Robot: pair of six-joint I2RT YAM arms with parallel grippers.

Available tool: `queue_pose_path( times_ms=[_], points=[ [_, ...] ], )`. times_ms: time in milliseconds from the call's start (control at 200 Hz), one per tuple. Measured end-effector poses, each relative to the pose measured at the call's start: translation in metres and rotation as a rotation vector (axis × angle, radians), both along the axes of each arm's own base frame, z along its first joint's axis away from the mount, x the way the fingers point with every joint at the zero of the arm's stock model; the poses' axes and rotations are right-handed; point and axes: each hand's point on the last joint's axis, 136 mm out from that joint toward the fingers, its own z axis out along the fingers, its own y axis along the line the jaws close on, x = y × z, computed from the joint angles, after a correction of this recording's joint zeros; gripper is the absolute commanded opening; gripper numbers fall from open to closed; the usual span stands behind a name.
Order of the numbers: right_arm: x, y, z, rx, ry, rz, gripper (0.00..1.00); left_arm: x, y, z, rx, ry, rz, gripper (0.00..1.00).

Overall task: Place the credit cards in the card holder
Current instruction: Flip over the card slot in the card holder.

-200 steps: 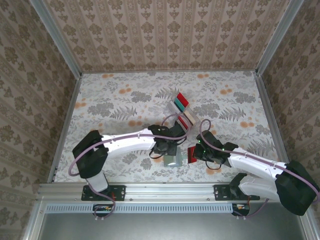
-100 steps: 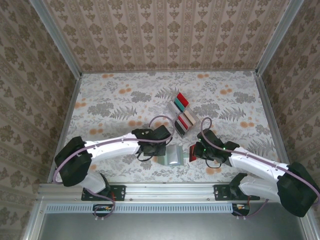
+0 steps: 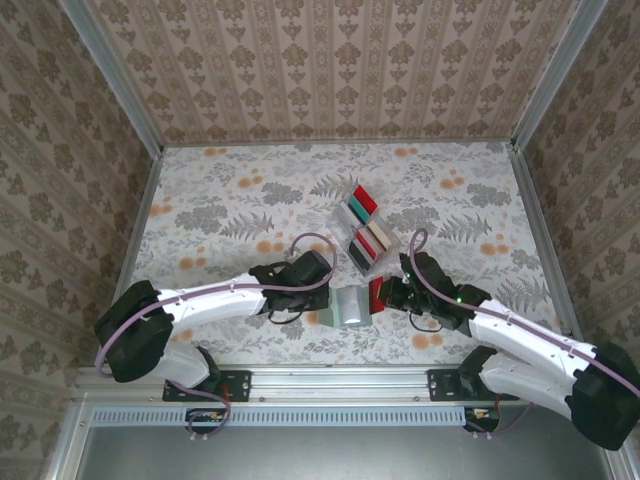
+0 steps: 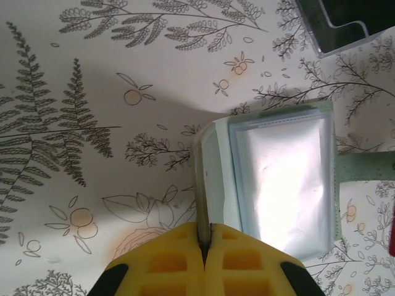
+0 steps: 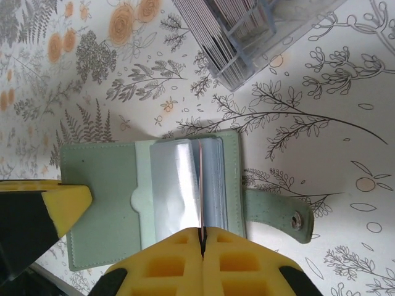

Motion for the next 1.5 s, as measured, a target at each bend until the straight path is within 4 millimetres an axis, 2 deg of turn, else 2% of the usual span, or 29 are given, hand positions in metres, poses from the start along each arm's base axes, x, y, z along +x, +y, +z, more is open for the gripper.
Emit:
queue_pose_path(
  times_ms=[290,640,995,1365,1500],
  points=[
    [-0.002,0.002,-0.024,-0.048,0.064,0.023,0.06,0.0,-0.002,0.0,-0.009,0.003,-0.005,0.03],
    [-0.001,0.008,-0.033,-0.048,0.088,0.049,0.06,-0.001,-0.002,-0.007,0.002,0.025,-0.006,0.03],
    [0.002,0.014,-0.039,-0.038,0.097,0.057,0.06,-0.002,-0.002,-0.011,0.01,0.033,-0.008,0.03],
    [0.005,0.029,-0.026,0.028,0.087,0.082,0.06,-0.002,-0.009,-0.017,-0.004,0.047,-0.018,0.03],
    [0.006,0.036,-0.029,0.038,0.105,0.09,0.06,-0.002,-0.012,-0.021,-0.008,0.055,-0.023,0.03]
  ],
)
